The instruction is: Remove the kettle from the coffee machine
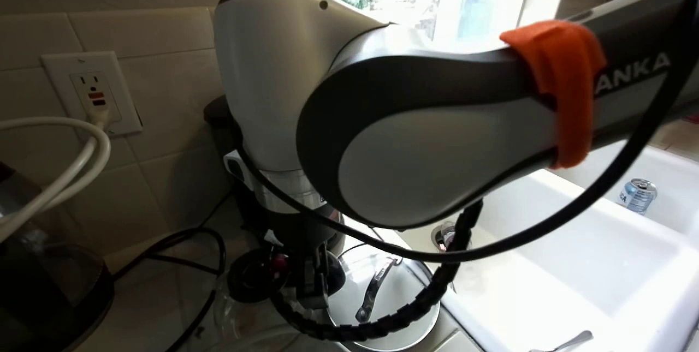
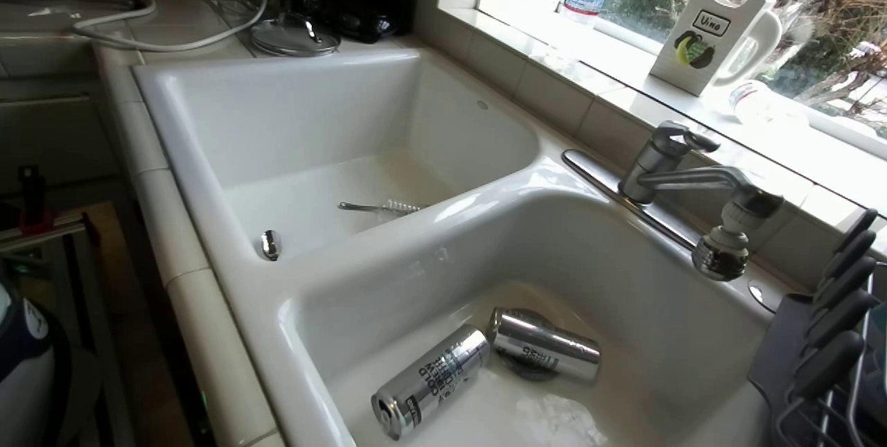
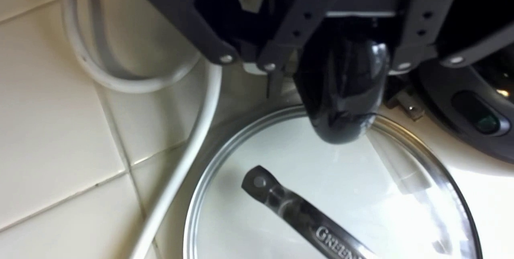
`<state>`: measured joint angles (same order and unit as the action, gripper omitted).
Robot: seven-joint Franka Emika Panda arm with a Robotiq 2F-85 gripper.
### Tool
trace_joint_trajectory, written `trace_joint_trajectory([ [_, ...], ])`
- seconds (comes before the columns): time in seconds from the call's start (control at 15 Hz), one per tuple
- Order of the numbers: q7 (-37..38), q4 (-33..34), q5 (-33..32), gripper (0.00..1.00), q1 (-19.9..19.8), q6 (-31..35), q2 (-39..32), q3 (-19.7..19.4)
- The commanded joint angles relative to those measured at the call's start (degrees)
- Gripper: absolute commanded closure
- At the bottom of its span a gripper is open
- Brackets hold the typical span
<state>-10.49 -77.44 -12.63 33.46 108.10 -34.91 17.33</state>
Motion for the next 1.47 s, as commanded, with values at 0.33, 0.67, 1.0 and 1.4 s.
trace_joint_trajectory([
  [0.33, 19.37, 3.68, -1.97, 0.0, 4.97, -3.21, 0.49, -2.85],
  [0.67, 35.96, 3.62, -2.04, 0.0, 6.58, -3.53, 2.26, -4.48],
  [1.0, 51.11, -0.28, -2.32, 0.0, 7.33, -3.12, 8.41, -5.38],
  [1.4, 63.73, -14.17, -3.13, 0.0, 6.19, -4.34, 24.56, -5.58],
])
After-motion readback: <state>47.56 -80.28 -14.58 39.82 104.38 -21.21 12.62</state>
